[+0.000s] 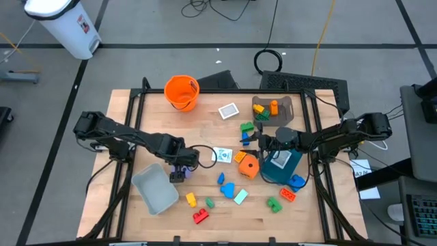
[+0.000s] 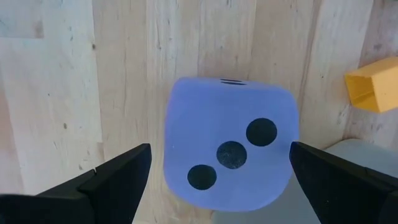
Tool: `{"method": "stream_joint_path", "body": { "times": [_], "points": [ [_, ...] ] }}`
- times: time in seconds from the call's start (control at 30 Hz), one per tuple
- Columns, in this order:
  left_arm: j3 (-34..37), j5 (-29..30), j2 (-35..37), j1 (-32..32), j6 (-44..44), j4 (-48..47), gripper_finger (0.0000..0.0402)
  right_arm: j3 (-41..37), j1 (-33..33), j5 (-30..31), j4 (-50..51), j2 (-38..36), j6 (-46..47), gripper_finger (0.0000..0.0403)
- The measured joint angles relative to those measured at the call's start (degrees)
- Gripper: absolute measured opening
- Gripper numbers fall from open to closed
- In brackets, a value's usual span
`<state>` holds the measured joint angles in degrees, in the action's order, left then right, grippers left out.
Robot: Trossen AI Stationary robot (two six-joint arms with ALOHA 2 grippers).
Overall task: Pick & Place Toys
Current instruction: Put the purple dice into the gray bin
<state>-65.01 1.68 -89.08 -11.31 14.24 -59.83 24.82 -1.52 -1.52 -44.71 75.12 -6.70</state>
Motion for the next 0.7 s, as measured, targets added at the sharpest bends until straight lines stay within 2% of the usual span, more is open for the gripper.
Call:
{"method": "stream_joint_path", "body": {
  "times": [0.33, 0.7],
  "points": [
    [-0.19, -3.68, -3.37, -0.11, 0.8, 0.86, 0.0388, -0.02, 0.0, 0.0, 0.42, -0.01, 0.01, 0.0171],
    [-0.06, -3.55, -3.48, -0.07, 0.5, 2.97, 0.0388, -0.02, 0.0, 0.0, 0.43, 0.0, 0.02, 0.0171]
  ]
}}
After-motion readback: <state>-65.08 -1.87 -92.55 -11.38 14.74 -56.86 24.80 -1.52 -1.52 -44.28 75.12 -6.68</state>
